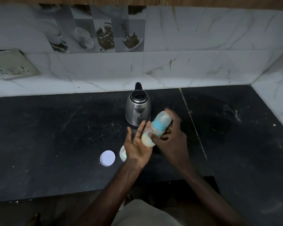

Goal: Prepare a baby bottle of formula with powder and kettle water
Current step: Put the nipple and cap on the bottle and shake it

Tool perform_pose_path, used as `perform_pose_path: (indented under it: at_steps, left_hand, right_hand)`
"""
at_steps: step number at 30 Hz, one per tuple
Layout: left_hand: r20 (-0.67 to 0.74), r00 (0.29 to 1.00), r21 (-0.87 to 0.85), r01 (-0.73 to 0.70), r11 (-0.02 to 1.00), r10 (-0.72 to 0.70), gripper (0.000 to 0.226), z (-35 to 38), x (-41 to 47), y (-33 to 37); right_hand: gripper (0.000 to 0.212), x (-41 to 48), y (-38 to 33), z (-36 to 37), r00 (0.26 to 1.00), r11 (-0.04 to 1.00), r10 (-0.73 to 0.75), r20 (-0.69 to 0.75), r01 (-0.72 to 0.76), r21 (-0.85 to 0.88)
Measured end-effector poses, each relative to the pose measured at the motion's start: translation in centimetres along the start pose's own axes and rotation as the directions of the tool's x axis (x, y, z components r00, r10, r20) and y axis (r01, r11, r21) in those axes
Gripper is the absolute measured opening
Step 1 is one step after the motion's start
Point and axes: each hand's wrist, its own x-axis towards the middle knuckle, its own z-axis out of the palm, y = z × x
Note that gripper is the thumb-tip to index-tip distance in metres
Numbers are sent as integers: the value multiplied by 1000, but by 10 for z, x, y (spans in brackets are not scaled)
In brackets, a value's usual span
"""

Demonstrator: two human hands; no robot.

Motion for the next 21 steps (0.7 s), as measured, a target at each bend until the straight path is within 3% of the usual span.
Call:
perform_pose_path:
  at_steps: [3, 4, 7, 8, 11, 16, 21]
  left_hand:
    - [-4, 1000, 7, -10, 1000, 10, 70, 1, 7, 4]
    - [2, 1000, -4, -16, 1000, 16, 70, 0, 9, 4]
    - [24, 1000, -47, 13, 999, -12, 71, -2, 8, 3]
    - [24, 999, -49, 22, 999, -21, 71, -2, 7, 4]
    - [54, 998, -69, 21, 997, -18, 70, -2, 8, 6]
    - [11, 1000, -49, 19, 999, -18, 69, -6, 6, 6]
    - [56, 998, -43, 36, 998, -33, 69, 0, 7, 4]
  right_hand:
    - [94, 8, 1, 1, 943, 976, 58, -328, 17, 219]
    - [94, 9, -1, 3, 951, 977, 68, -301, -2, 212]
    - [98, -7, 9, 14, 998, 999, 47, 47, -46, -16]
    - [98, -12, 11, 17, 995, 999, 47, 86, -45, -25]
    - [99, -13, 16, 19, 996, 1000, 23, 91, -24, 9]
    - [99, -7, 17, 13, 969, 999, 22, 246, -13, -35]
    - [91, 3, 14, 5, 975, 999, 12, 220, -2, -44]
